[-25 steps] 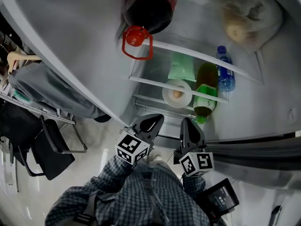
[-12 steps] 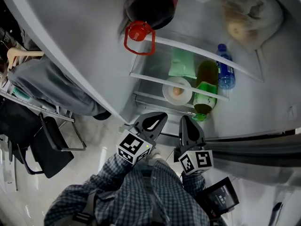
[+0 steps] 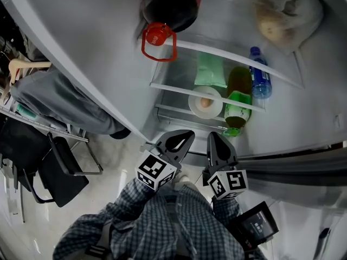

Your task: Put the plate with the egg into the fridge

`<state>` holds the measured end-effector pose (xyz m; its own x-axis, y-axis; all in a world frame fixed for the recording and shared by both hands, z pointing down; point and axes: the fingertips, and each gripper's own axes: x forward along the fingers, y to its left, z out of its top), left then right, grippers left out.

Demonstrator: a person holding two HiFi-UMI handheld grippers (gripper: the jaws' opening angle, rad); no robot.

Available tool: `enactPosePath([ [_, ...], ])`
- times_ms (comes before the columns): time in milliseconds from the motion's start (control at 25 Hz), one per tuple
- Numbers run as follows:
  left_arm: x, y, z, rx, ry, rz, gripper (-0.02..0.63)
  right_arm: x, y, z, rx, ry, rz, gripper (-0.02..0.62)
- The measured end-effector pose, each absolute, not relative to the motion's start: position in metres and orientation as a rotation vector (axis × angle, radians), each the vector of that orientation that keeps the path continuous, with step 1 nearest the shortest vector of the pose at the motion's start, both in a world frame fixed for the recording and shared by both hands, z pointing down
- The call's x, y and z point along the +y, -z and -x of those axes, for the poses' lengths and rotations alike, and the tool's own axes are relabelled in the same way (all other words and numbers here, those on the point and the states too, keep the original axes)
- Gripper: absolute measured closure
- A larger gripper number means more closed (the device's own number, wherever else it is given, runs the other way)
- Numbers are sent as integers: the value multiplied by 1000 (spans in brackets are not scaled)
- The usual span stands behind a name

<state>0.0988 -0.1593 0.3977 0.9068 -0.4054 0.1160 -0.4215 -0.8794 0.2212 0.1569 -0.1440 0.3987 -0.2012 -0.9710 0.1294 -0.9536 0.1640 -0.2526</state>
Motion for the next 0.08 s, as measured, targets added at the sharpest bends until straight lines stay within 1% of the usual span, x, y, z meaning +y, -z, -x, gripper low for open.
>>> enactPosePath([
  [80, -159, -398, -99, -620, -101, -2832, 600, -144, -399, -157, 2348, 434, 1943, 591],
])
